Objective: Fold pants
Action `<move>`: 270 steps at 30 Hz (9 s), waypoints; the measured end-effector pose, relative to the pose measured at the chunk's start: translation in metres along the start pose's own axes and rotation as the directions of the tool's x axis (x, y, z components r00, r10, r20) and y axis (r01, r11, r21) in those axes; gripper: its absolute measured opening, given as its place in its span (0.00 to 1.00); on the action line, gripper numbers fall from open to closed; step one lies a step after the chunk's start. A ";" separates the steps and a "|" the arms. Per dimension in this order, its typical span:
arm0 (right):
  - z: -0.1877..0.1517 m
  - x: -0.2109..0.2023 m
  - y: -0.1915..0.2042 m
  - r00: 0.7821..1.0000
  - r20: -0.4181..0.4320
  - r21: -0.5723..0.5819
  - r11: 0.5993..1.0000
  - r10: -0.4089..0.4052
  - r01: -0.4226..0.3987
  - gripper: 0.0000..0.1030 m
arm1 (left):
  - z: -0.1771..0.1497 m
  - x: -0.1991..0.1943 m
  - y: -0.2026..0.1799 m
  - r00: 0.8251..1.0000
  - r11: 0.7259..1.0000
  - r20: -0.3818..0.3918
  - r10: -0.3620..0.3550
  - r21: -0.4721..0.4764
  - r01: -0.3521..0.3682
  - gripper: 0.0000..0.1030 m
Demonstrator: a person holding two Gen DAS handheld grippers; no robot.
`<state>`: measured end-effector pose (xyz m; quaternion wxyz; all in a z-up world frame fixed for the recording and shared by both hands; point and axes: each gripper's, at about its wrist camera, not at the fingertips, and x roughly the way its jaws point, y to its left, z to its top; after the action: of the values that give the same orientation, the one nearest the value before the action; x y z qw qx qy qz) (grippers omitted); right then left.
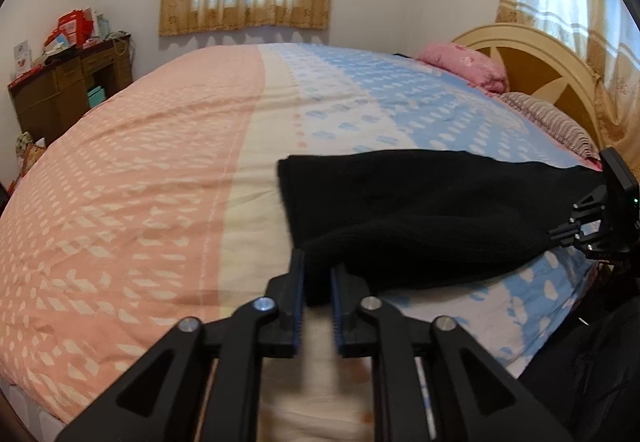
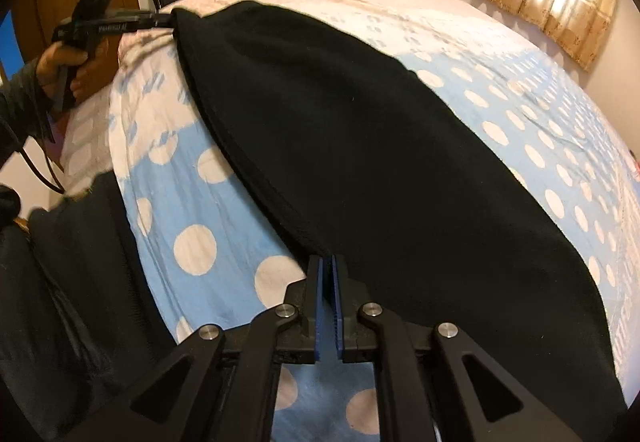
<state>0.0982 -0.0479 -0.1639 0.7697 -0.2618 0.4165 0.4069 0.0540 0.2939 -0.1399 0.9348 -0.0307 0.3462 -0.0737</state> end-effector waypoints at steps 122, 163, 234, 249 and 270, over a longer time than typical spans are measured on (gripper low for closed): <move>-0.315 -0.234 -0.342 0.855 -0.139 0.945 0.191 -0.500 0.265 0.03 | 0.032 0.134 -0.413 0.745 0.627 -0.457 -0.486 0.412 0.661 0.05; -0.318 -0.282 -0.249 0.813 0.001 0.958 0.234 -0.582 0.167 0.09 | 0.035 0.137 -0.401 0.725 0.629 -0.461 -0.511 0.375 0.681 0.07; -0.037 -0.125 -0.193 0.982 0.174 0.624 0.780 -0.069 -0.056 0.48 | 0.067 0.060 -0.123 0.988 0.967 -0.134 -0.081 0.229 0.111 0.38; 0.107 0.072 -0.153 0.942 0.125 0.671 0.673 0.312 -0.312 0.43 | 0.029 0.049 -0.079 0.989 0.994 -0.120 -0.090 0.058 0.098 0.39; 0.138 0.095 -0.156 0.949 0.146 0.694 0.654 0.281 -0.300 0.01 | 0.037 0.051 -0.047 0.993 0.995 -0.072 -0.089 0.030 0.091 0.48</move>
<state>0.3197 0.0101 -0.1637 0.7406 0.1289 0.5671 0.3366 0.1107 0.2394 -0.1400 0.9180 -0.0280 0.3762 -0.1225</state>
